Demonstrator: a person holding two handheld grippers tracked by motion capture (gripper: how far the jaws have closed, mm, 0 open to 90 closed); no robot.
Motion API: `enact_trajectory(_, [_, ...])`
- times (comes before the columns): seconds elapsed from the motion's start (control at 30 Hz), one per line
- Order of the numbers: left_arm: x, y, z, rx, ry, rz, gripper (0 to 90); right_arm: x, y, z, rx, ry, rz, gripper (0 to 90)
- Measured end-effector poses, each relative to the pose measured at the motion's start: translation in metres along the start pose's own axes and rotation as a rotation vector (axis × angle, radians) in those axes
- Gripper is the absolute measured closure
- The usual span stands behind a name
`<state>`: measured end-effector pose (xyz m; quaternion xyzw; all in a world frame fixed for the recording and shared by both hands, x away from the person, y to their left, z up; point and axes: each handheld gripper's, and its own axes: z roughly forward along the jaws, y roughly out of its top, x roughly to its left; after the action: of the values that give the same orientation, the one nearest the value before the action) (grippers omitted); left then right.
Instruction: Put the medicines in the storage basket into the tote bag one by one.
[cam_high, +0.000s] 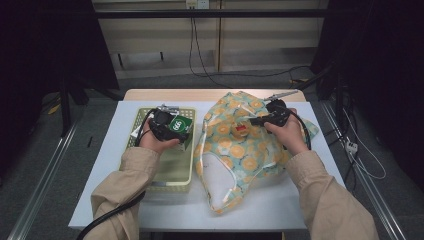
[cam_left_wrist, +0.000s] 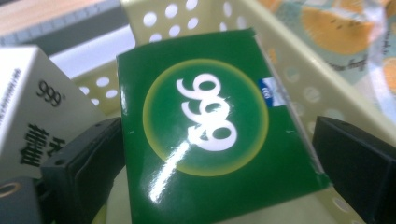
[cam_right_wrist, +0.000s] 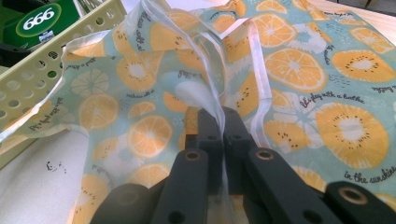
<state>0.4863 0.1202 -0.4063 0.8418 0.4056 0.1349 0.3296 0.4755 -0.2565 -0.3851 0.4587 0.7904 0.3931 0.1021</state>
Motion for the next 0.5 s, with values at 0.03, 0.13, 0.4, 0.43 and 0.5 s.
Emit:
enact_trajectory(0.03, [0.0009,-0.0014,0.002,0.008,0.003,-0.004,5.7,-0.0002,-0.0001,-0.0003,0.0,-0.001,-0.001,89.2])
enact_trajectory(0.13, [0.0009,-0.0036,0.0043,0.01,-0.005,-0.021,5.2,-0.001,-0.0002,-0.0014,-0.001,-0.002,0.001,89.2])
enact_trajectory(0.4, [-0.0012,-0.0049,0.0039,0.044,0.037,-0.034,11.1,-0.0019,-0.0023,-0.0013,-0.001,-0.002,0.004,89.1])
enact_trajectory(0.43, [-0.0005,-0.0049,0.0021,0.043,0.042,-0.047,13.4,-0.0019,-0.0025,-0.0013,-0.002,-0.001,0.004,89.1])
enact_trajectory(0.5, [0.0008,-0.0051,-0.0004,0.047,0.037,-0.066,14.8,-0.0018,-0.0027,-0.0013,-0.003,-0.001,0.005,89.1])
